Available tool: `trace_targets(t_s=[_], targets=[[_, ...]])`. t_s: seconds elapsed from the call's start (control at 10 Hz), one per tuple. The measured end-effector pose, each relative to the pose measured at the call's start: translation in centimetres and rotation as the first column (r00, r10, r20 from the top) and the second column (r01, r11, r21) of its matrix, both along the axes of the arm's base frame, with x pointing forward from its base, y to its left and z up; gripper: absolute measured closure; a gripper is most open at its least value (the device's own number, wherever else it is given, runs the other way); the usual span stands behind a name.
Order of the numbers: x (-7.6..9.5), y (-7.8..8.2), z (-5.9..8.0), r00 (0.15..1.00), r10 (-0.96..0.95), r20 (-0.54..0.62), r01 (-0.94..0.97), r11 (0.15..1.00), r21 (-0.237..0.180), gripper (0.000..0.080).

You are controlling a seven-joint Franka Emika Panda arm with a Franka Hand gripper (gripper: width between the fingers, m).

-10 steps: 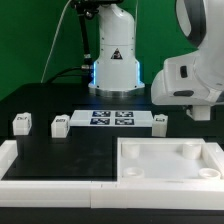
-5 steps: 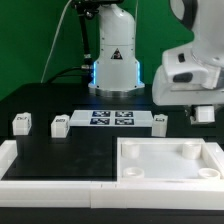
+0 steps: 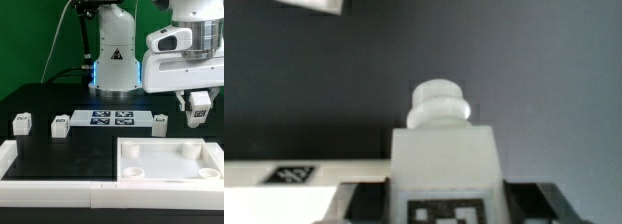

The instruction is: Assemble one leg

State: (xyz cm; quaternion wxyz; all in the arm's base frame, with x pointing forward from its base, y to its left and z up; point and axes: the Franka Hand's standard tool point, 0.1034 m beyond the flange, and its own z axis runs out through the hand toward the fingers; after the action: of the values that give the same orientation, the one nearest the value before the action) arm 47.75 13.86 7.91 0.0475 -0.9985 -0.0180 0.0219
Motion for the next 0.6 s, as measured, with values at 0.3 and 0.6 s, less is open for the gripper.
trace_targets(t_s=[0.3,0.6], targets=[[0.5,0.5,-0.2,0.961,-0.012,0.277,0.002,0.999,0.038,0.0511],[3.2,-0.6,1.2,0.964,0.054,0.260,-0.060,0.998,0.015,0.0511]])
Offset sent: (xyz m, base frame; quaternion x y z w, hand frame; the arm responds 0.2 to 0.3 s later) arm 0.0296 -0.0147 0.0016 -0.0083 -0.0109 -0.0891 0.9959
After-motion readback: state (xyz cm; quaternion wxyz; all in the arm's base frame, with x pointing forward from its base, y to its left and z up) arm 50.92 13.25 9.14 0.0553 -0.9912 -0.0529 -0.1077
